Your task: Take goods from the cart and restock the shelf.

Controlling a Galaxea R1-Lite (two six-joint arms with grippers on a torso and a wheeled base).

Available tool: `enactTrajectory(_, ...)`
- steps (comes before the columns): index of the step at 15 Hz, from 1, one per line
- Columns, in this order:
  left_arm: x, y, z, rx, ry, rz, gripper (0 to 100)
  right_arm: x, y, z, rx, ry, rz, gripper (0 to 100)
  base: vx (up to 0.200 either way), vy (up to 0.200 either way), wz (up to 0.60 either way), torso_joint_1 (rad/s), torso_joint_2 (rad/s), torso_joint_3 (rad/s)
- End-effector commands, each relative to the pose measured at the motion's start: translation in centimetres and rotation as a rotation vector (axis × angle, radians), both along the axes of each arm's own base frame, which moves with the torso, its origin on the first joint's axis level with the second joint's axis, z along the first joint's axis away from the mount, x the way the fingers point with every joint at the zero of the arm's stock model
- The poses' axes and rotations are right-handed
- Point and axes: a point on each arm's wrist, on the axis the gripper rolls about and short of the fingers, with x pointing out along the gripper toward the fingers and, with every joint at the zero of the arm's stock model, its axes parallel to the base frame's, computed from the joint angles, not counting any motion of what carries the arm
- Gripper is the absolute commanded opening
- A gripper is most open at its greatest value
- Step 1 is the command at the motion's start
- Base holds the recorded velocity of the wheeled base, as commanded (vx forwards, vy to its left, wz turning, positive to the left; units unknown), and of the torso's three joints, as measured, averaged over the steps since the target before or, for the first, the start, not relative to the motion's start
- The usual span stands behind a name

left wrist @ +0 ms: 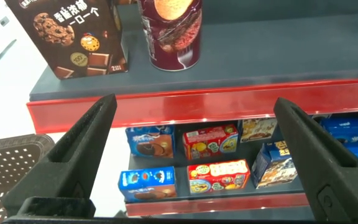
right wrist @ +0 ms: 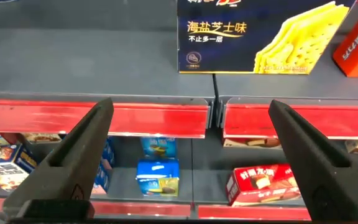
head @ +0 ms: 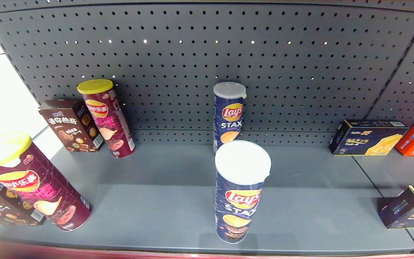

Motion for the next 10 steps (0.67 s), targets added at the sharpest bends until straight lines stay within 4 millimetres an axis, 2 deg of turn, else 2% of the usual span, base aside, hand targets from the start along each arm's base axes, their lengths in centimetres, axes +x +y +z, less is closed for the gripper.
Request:
enactTrajectory(1,0.01,0.00,0.01,0.000,0.001,0.001,100,-0.08,0.00,-0.05,0.000,-0.011,0.004,100,0.000,0.000,0.00,0.000,0.00,0.000)
enactTrajectory(10,0.01,-0.01,0.01,0.006,0.001,-0.004,100,-0.08,0.00,-0.07,-0.002,-0.009,0.004,100,0.000,0.000,0.00,0.000,0.00,0.000)
